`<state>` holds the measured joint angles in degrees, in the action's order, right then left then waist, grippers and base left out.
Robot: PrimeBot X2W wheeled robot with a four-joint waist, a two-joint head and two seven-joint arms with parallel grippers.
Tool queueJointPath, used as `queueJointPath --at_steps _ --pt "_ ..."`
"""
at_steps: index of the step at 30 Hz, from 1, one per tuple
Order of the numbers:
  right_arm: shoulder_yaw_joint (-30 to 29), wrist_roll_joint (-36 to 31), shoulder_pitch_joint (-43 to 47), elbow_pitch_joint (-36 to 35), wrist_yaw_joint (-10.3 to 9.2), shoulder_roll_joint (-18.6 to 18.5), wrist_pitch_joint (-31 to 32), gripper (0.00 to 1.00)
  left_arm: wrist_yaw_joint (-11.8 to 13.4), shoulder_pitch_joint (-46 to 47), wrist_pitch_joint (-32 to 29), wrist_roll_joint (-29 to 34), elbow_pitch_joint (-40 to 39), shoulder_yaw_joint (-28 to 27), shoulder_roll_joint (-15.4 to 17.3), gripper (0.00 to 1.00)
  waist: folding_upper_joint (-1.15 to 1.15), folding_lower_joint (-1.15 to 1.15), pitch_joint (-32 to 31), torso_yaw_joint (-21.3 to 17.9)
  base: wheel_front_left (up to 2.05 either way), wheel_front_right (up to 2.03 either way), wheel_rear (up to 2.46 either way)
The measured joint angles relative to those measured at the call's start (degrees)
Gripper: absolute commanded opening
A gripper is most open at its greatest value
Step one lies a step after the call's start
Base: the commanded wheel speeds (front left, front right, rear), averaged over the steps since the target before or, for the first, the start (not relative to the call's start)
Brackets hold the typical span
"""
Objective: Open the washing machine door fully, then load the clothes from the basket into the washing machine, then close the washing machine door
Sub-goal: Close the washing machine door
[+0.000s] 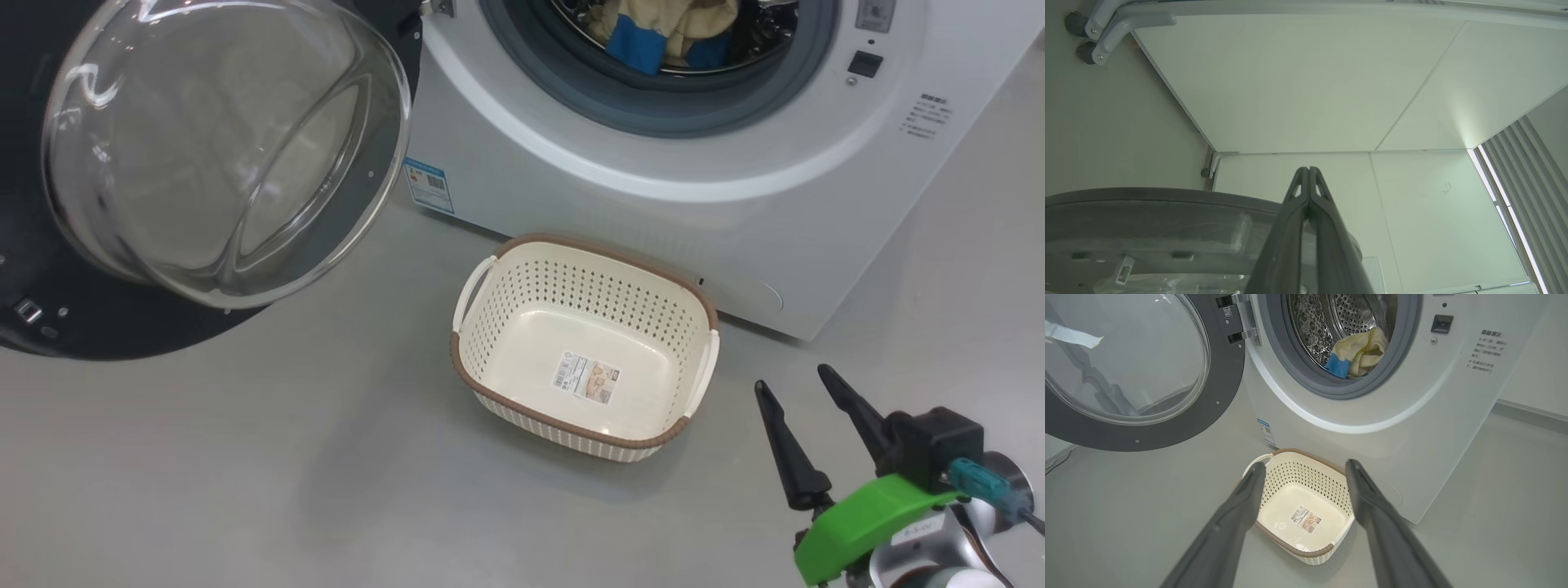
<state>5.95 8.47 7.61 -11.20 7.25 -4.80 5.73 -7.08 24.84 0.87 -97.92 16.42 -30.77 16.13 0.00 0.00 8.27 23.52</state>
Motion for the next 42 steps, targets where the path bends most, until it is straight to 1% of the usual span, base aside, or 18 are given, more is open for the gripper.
queueJointPath --at_steps 6,9,10,15,23,26,32,35,42 --pt "0.03 0.0 -0.48 -1.48 0.0 -1.05 1.36 1.0 0.0 4.14 -2.94 0.02 6.1 -1.27 0.29 0.0 0.0 0.0 1.51 -1.67 0.0 0.0 0.0" --pt "0.11 0.0 -0.64 -1.87 0.0 -1.45 1.81 1.0 0.0 4.92 -3.66 0.02 8.01 -2.02 0.46 0.0 0.0 0.0 1.91 -2.18 0.0 0.0 0.0" --pt "0.26 0.0 -1.03 -2.21 0.0 -1.8 1.88 1.0 0.0 5.48 -4.0 0.26 9.87 -2.57 0.8 0.0 0.0 0.0 2.27 -2.67 0.0 0.0 0.0" --pt "1.1 0.0 -1.25 -2.88 0.0 -2.25 2.44 1.0 0.0 6.94 -4.43 1.94 13.18 -3.22 1.49 0.0 0.0 0.0 3.37 -3.81 0.0 0.0 0.0" --pt "1.35 0.01 -2.36 -3.18 0.0 -2.67 2.93 1.0 -0.01 8.98 -4.98 4.98 15.02 -3.22 3.0 0.0 0.0 0.0 4.73 -5.97 0.0 0.0 0.0" --pt "1.3 0.01 -2.37 -3.28 0.0 -2.86 2.93 1.0 -0.01 8.99 -4.97 5.16 15.03 -3.44 3.79 0.0 0.0 0.0 5.13 -6.64 0.0 0.0 0.0" --pt "1.23 0.01 -2.36 -3.25 0.0 -2.86 2.89 1.0 0.0 9.04 -5.2 7.17 15.0 -3.38 4.86 0.0 0.0 0.0 5.66 -7.21 0.0 0.0 0.0" --pt "1.25 0.01 -2.36 -3.21 0.0 -2.85 2.87 1.0 -0.01 9.04 -6.83 7.16 14.91 -2.83 5.56 0.0 0.0 0.0 5.66 -7.21 0.0 0.0 0.0" --pt "1.32 0.0 -2.36 -3.19 0.0 -2.8 2.86 1.0 -0.01 8.99 -12.89 6.61 14.67 -1.7 6.78 0.0 0.0 -0.01 5.62 -6.63 0.0 0.0 0.0"
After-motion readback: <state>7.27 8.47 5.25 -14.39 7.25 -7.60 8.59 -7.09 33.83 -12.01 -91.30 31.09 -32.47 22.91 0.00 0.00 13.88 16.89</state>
